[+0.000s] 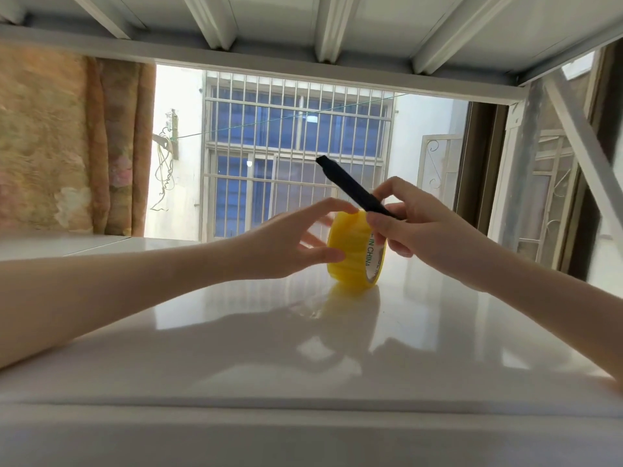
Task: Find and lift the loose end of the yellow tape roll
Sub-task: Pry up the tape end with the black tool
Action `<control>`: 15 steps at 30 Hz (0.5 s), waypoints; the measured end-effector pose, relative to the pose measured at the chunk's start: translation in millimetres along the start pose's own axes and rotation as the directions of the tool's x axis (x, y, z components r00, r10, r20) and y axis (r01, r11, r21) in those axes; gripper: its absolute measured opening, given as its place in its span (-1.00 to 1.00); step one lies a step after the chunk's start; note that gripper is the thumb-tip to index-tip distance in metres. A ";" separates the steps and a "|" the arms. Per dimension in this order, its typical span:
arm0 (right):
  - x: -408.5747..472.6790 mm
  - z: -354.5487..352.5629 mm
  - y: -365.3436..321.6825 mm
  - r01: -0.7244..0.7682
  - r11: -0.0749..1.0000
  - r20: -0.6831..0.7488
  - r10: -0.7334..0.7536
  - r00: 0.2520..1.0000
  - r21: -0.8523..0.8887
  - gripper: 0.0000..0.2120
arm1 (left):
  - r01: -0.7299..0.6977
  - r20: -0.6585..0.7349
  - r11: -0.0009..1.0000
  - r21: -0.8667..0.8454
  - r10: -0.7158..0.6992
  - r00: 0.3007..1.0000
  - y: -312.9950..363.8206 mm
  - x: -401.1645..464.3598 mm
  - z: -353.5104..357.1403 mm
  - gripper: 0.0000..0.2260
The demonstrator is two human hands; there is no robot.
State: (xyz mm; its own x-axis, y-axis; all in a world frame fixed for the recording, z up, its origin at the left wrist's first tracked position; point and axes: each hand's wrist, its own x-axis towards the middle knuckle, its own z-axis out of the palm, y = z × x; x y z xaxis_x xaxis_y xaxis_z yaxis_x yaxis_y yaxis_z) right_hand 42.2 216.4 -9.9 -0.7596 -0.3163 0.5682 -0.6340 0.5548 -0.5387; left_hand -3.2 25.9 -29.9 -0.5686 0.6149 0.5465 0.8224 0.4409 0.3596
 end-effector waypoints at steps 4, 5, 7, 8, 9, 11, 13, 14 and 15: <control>2.1 4.2 6.7 -0.036 0.997 0.017 0.037 0.999 -0.061 -0.96 | 0.022 0.022 0.987 -0.161 -0.019 1.000 2.1 4.3 2.4 -0.62; 2.9 3.8 6.8 -0.050 0.997 0.018 0.051 0.999 -0.061 -0.96 | 0.039 0.016 0.980 -0.197 -0.037 0.999 2.2 5.2 3.1 -0.62; 4.8 0.9 6.3 -0.072 0.997 0.027 0.072 0.997 -0.023 -0.92 | 0.079 0.005 0.970 -0.231 -0.080 0.997 2.7 7.9 4.4 -0.61; 5.5 -1.3 5.9 -0.079 0.997 0.031 0.079 0.996 -0.002 -0.90 | 0.091 0.004 0.968 -0.235 -0.092 0.996 2.1 9.4 4.8 -0.60; 5.8 -3.4 5.7 -0.084 0.996 0.030 0.083 0.996 0.013 -0.89 | 0.095 0.005 0.966 -0.239 -0.097 0.995 1.3 10.8 5.1 -0.60; 6.1 -7.0 6.2 -0.082 0.997 0.015 0.081 0.997 0.017 -0.89 | 0.098 0.005 0.963 -0.250 -0.100 0.995 -0.1 13.3 4.7 -0.61; 6.3 -9.2 6.8 -0.073 0.997 -0.004 0.073 0.997 0.000 -0.88 | 0.093 -0.012 0.957 -0.276 -0.100 0.995 -1.3 16.8 4.7 -0.63; 6.2 -10.1 6.7 -0.069 0.998 -0.013 0.069 0.998 0.002 -0.88 | 0.086 -0.028 0.954 -0.288 -0.098 0.995 -1.6 18.5 4.8 -0.64; 6.2 -10.8 6.1 -0.065 0.998 -0.024 0.065 0.998 0.012 -0.87 | 0.077 -0.045 0.952 -0.295 -0.094 0.995 -2.4 20.1 4.7 -0.66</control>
State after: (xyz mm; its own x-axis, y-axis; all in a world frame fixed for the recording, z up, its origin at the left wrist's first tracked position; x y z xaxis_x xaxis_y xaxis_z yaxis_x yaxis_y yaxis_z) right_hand 35.1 226.1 -2.9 -0.7958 -0.2611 0.5463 -0.5848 0.5652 -0.5819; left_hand -16.6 40.3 -23.3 -0.6422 0.5404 0.5436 0.7453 0.2746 0.6076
